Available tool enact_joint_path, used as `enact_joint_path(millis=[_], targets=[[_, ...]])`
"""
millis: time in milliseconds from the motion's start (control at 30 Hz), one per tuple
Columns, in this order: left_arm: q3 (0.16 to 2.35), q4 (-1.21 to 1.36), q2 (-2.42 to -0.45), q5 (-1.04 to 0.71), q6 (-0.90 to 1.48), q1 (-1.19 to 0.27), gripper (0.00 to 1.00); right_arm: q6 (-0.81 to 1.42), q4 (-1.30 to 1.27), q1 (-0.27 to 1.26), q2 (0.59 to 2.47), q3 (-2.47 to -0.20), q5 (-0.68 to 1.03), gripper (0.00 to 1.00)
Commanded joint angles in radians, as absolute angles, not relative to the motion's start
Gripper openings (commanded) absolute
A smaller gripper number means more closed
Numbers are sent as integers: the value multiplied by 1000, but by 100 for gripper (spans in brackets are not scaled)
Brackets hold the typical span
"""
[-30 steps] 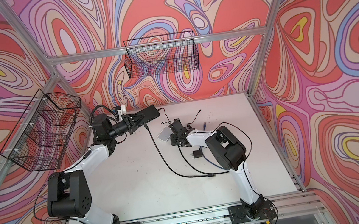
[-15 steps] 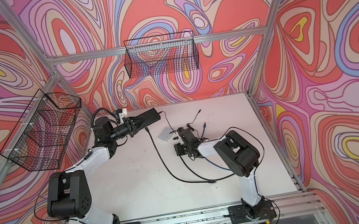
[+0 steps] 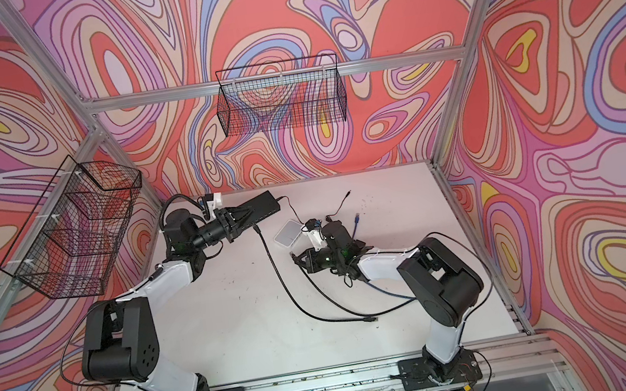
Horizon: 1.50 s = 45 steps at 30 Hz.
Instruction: Insert the plug into the switch port
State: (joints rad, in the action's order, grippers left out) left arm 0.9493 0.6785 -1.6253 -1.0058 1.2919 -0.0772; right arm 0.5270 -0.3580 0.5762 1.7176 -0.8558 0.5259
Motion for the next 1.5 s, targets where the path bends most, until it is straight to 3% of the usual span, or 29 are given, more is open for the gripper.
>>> enact_joint_path(millis=[0, 433, 767, 1467], targets=[[931, 827, -1597, -1026, 1335, -71, 5, 613, -474, 558, 1671, -816, 595, 0], [870, 991, -1611, -1038, 1403, -77, 5, 874, -647, 554, 1657, -817, 682, 0], [834, 1028, -1609, -1061, 1402, -87, 5, 857, -580, 554, 1634, -875, 699, 0], [807, 1150, -1649, -1080, 1457, -115, 4, 948, -697, 554, 1709, -957, 755, 0]])
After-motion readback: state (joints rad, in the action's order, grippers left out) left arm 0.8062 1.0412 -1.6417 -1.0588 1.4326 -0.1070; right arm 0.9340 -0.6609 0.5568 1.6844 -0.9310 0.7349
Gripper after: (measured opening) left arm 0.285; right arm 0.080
